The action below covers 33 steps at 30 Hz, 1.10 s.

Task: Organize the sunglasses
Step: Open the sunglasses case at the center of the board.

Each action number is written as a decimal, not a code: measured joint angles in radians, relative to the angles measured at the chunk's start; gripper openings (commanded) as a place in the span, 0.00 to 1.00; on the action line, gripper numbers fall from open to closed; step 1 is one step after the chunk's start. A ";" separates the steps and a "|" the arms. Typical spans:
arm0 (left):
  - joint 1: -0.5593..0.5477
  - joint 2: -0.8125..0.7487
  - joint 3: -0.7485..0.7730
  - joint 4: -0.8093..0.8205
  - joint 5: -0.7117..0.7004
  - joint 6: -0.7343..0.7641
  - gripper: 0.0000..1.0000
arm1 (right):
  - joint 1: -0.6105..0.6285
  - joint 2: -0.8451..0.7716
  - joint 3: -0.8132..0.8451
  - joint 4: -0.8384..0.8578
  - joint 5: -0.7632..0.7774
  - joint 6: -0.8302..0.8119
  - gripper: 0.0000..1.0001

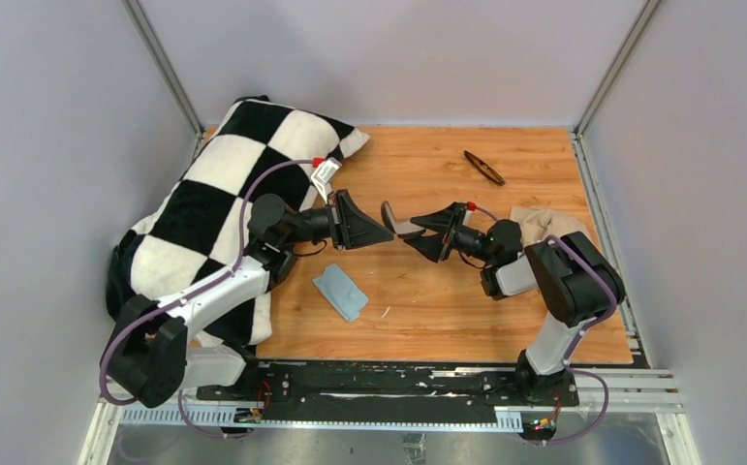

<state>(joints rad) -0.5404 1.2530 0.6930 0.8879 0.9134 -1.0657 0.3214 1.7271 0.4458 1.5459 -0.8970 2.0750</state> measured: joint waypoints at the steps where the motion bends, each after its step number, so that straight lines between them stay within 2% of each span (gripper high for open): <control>1: 0.000 0.000 0.000 -0.013 -0.001 0.008 0.00 | 0.000 -0.001 0.000 0.001 -0.001 -0.004 0.46; 4: 0.000 0.002 0.001 -0.044 -0.002 0.023 0.00 | 0.000 -0.002 -0.004 -0.006 -0.013 -0.023 0.31; 12: 0.000 0.001 0.002 -0.074 -0.006 0.037 0.00 | -0.003 -0.002 -0.017 -0.010 -0.022 -0.079 0.03; 14: 0.000 0.001 0.002 -0.077 -0.006 0.038 0.00 | -0.003 -0.002 -0.019 -0.013 -0.026 -0.090 0.00; 20: 0.000 0.001 0.003 -0.091 -0.013 0.043 0.00 | -0.003 -0.002 -0.035 -0.034 -0.040 -0.147 0.00; 24: 0.000 -0.005 0.010 -0.140 -0.027 0.063 0.00 | -0.003 -0.021 -0.037 -0.153 -0.059 -0.247 0.00; 27: 0.000 -0.025 0.018 -0.210 -0.047 0.096 0.00 | -0.003 -0.116 -0.027 -0.422 -0.069 -0.441 0.00; 31: 0.002 -0.068 0.039 -0.341 -0.096 0.163 0.00 | 0.000 -0.273 0.164 -1.093 0.017 -0.883 0.00; 33: 0.002 -0.090 0.051 -0.410 -0.130 0.201 0.00 | 0.000 -0.301 0.298 -1.354 0.098 -1.084 0.00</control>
<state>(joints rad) -0.5388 1.1633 0.7437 0.4774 0.7834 -0.8646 0.3218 1.4258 0.7433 0.1917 -0.7994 0.9909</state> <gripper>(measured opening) 0.008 0.156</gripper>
